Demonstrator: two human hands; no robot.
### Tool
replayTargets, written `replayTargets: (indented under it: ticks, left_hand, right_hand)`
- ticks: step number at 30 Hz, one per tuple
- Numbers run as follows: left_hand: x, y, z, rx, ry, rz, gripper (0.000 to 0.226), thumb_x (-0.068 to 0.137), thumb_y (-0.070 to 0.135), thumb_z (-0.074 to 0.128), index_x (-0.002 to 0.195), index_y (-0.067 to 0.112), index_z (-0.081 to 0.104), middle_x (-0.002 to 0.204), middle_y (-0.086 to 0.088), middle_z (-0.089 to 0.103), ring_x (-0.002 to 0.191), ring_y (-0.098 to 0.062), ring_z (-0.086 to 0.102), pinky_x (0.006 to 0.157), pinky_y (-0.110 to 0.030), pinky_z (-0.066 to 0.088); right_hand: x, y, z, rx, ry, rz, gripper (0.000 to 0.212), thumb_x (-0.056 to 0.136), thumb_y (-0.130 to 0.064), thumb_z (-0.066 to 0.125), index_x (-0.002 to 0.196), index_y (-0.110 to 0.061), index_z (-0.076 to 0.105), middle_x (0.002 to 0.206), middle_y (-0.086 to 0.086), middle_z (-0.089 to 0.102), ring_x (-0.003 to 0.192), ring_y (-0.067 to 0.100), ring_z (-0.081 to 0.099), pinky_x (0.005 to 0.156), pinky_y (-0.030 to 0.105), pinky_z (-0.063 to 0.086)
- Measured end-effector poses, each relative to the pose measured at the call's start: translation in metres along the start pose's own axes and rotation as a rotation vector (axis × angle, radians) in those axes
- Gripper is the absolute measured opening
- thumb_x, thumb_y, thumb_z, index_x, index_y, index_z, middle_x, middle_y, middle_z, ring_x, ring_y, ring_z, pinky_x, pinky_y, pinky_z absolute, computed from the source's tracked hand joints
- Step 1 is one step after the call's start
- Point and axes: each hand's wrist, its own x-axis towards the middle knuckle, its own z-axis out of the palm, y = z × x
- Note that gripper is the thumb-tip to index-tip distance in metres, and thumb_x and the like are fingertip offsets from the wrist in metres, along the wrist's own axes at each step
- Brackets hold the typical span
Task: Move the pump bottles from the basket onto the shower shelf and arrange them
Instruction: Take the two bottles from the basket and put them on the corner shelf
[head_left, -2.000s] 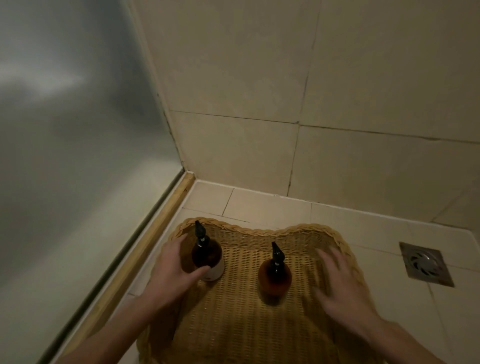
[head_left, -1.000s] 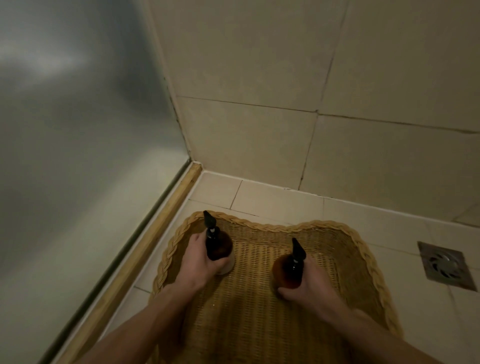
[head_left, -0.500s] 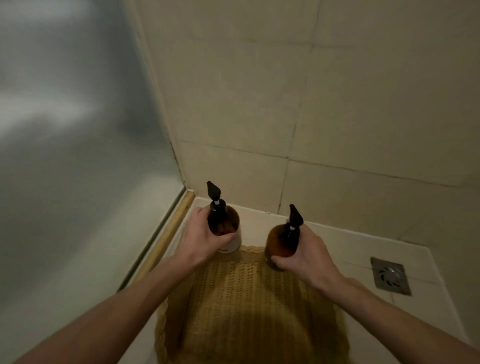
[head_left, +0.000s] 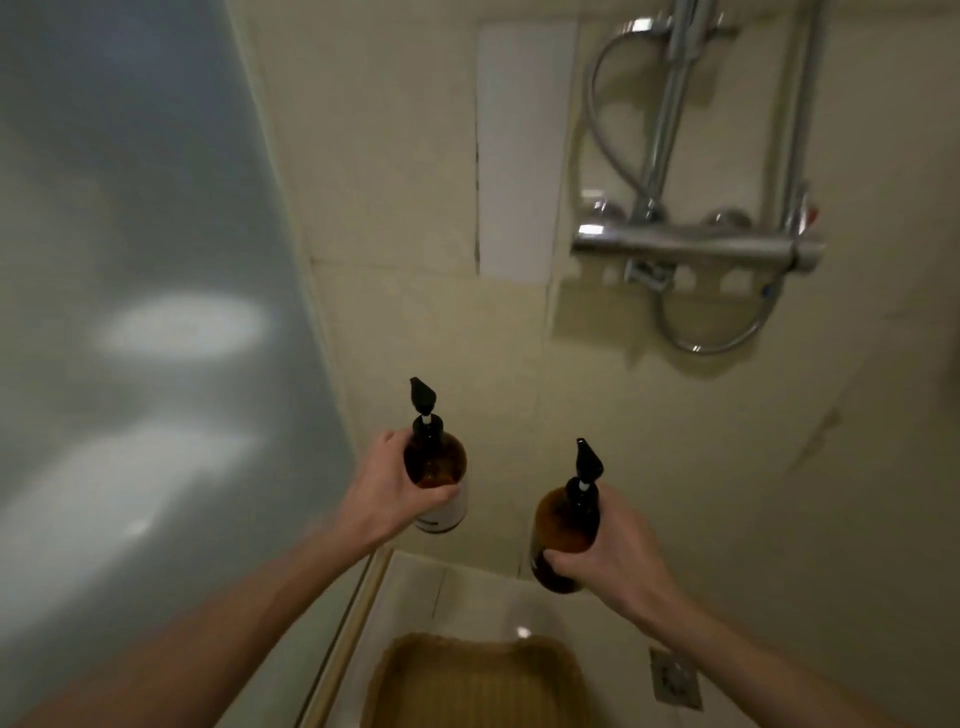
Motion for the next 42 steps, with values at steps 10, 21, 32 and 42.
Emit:
replayTargets:
  ticks: [10, 21, 32, 42]
  left_hand:
    - [0.070, 0.205, -0.181, 0.011, -0.067, 0.165, 0.059, 0.055, 0.049, 0.076, 0.106, 0.026, 0.059, 0.100, -0.005, 0.059, 0.092, -0.019, 0.058, 0.084, -0.038, 0.052]
    - [0.090, 0.329, -0.256, -0.076, -0.099, 0.375, 0.049, 0.060, 0.036, 0.082, 0.102, 0.023, 0.060, 0.099, -0.002, 0.065, 0.094, -0.017, 0.061, 0.085, -0.034, 0.052]
    - [0.094, 0.407, -0.230, -0.252, -0.262, 0.509, 0.040, 0.057, 0.031, 0.084, 0.092, 0.033, 0.063, 0.080, 0.016, 0.068, 0.078, 0.017, 0.061, 0.057, -0.001, 0.044]
    - [0.102, 0.490, -0.163, -0.297, -0.327, 0.604, 0.053, 0.058, 0.036, 0.083, 0.105, 0.027, 0.059, 0.095, 0.011, 0.066, 0.089, -0.001, 0.060, 0.072, -0.017, 0.046]
  right_hand:
    - [0.006, -0.194, -0.182, -0.039, 0.018, -0.114, 0.061, 0.050, -0.051, 0.074, 0.104, -0.041, 0.046, 0.101, -0.019, 0.053, 0.093, 0.004, 0.053, 0.075, 0.019, 0.047]
    - [-0.005, -0.300, -0.290, -0.085, 0.147, -0.174, 0.063, 0.052, -0.047, 0.076, 0.107, -0.033, 0.047, 0.100, -0.015, 0.055, 0.095, 0.009, 0.054, 0.082, 0.029, 0.051]
    - [-0.054, -0.315, -0.359, -0.129, 0.297, -0.108, 0.064, 0.057, -0.047, 0.077, 0.110, -0.031, 0.044, 0.103, -0.014, 0.054, 0.096, 0.007, 0.053, 0.080, 0.022, 0.047]
    - [-0.068, -0.298, -0.469, -0.187, 0.497, -0.074, 0.070, 0.051, -0.056, 0.075, 0.109, -0.033, 0.043, 0.098, -0.021, 0.054, 0.091, 0.004, 0.055, 0.072, 0.017, 0.044]
